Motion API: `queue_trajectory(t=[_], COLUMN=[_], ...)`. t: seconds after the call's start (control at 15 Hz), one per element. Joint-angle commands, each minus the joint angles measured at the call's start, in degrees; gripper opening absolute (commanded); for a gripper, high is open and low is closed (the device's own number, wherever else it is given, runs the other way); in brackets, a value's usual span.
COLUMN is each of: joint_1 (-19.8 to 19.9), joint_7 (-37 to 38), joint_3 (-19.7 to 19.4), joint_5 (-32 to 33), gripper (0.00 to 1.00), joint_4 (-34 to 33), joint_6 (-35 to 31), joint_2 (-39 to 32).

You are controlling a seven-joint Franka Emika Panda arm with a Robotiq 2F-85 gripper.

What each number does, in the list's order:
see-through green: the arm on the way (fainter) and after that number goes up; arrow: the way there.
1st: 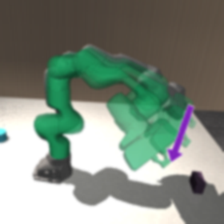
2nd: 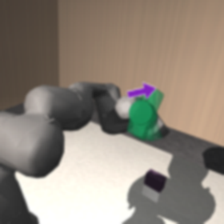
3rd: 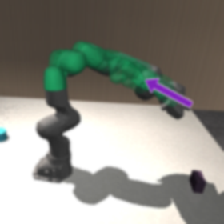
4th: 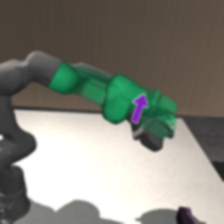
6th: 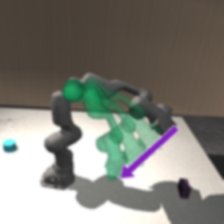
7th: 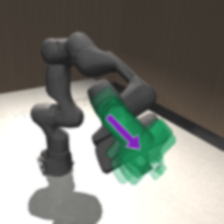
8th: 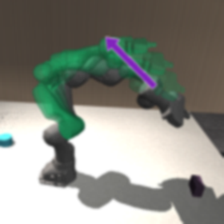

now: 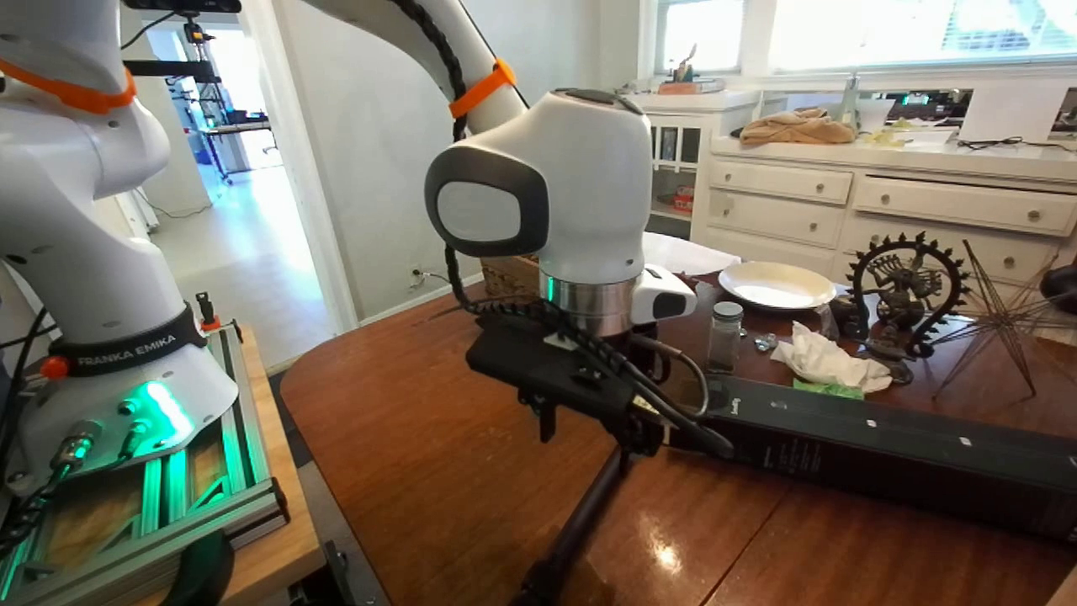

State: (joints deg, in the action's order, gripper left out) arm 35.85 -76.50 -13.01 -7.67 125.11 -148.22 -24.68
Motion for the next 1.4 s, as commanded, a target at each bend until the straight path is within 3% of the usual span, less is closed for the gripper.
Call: queue_trajectory(t=[0.0,0.53,0.93,1.33], joint_1=[0.5,0.2,-2.6,0.4], joint_7=[-0.2,1.6,10.3,9.7], joint_3=[0.9,0.6,-2.8,0.7], joint_5=[1.0,3.7,9.1,8.7], gripper=[1.00,1.00,1.00,1.00], joint_4=[1.8,1.8,1.7,2.0], joint_6=[-7.4,-8.9,-14.0,-14.1], joint_2=[-1.9,-4.0,-6.4,-5.8])
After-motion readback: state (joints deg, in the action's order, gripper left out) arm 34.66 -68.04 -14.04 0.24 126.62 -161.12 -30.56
